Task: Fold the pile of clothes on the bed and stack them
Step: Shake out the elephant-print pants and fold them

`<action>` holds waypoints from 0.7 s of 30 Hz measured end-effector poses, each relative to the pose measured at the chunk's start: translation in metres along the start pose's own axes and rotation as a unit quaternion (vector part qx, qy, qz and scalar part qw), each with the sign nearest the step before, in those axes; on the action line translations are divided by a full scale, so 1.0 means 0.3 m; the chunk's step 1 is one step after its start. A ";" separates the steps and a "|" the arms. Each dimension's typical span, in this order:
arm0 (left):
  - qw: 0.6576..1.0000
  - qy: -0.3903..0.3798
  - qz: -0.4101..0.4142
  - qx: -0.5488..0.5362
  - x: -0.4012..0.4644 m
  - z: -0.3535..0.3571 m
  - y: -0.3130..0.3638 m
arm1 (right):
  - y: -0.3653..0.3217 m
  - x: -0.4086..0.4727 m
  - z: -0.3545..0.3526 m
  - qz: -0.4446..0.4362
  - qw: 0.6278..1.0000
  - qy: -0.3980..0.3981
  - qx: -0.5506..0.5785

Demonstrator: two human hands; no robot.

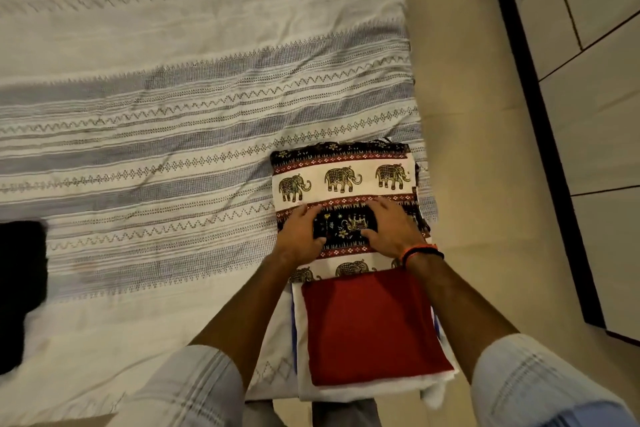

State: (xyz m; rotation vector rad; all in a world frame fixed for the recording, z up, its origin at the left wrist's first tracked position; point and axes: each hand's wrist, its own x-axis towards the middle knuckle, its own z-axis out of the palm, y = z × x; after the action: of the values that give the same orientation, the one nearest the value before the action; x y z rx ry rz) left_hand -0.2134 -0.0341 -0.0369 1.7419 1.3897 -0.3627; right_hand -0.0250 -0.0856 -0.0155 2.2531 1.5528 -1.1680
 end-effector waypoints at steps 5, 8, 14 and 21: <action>0.997 -0.077 -0.014 0.004 0.023 0.048 0.006 | 0.016 0.026 0.046 -0.003 0.999 -0.022 -0.044; 0.998 -0.069 -0.014 -0.007 0.023 0.030 0.016 | 0.016 0.026 0.042 -0.007 0.999 -0.018 -0.036; 0.998 -0.050 0.001 -0.040 -0.030 -0.029 0.033 | 0.001 -0.008 0.021 -0.013 1.000 0.013 0.025; 0.994 0.028 0.008 -0.107 -0.198 -0.123 0.014 | -0.105 -0.116 -0.024 -0.071 0.992 0.076 0.072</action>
State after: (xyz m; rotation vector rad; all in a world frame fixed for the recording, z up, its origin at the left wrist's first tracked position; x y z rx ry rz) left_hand -0.2399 -0.0451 0.0271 1.5973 1.3995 -0.1506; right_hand -0.0535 -0.0928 0.0219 2.4088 1.7635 -1.2054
